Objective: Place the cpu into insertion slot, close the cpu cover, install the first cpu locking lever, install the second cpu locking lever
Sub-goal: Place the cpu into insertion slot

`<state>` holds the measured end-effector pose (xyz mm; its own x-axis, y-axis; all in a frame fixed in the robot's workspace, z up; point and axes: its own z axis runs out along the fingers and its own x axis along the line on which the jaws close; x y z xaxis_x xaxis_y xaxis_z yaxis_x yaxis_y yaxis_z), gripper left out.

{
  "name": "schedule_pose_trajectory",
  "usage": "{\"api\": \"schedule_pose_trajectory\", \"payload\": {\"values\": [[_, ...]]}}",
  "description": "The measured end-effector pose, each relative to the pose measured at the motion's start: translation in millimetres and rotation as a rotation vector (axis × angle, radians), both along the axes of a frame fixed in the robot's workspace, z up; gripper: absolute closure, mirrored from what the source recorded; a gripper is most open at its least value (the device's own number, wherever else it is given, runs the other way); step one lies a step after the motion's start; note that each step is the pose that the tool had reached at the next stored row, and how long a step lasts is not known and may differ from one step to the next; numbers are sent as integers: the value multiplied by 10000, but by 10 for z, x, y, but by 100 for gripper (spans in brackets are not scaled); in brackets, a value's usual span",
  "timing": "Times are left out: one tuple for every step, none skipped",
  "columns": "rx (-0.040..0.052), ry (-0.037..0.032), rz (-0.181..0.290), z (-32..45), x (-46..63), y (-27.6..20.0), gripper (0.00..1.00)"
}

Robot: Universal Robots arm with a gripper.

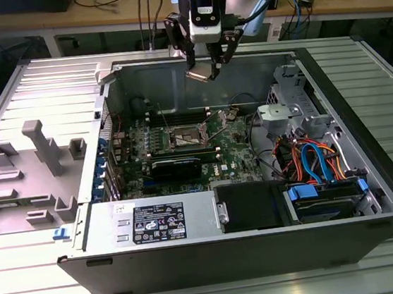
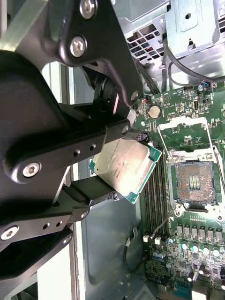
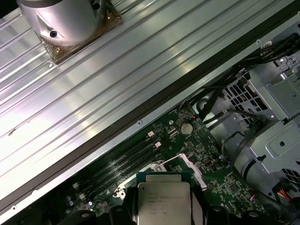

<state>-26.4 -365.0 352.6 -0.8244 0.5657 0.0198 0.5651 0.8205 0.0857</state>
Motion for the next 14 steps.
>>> {"api": "schedule_pose_trajectory", "payload": {"values": [[0, 0, 0, 0, 0, 0, 45], [1, 0, 0, 0, 0, 0, 45], [1, 0, 0, 0, 0, 0, 45], [1, 0, 0, 0, 0, 0, 45], [1, -1, -1, 0, 0, 0, 45], [0, 0, -1, 0, 0, 0, 45], [0, -1, -1, 0, 0, 0, 45], [0, 0, -1, 0, 0, 0, 45], [1, 0, -2, 0, 0, 0, 45], [0, 0, -11, 0, 0, 0, 45], [0, 2, -71, -3, 0, 0, 45], [-7, 5, -233, -7, 0, 0, 45], [-15, 7, -391, -9, 0, 0, 45], [-19, 7, -548, -12, 0, 0, 45]]}}
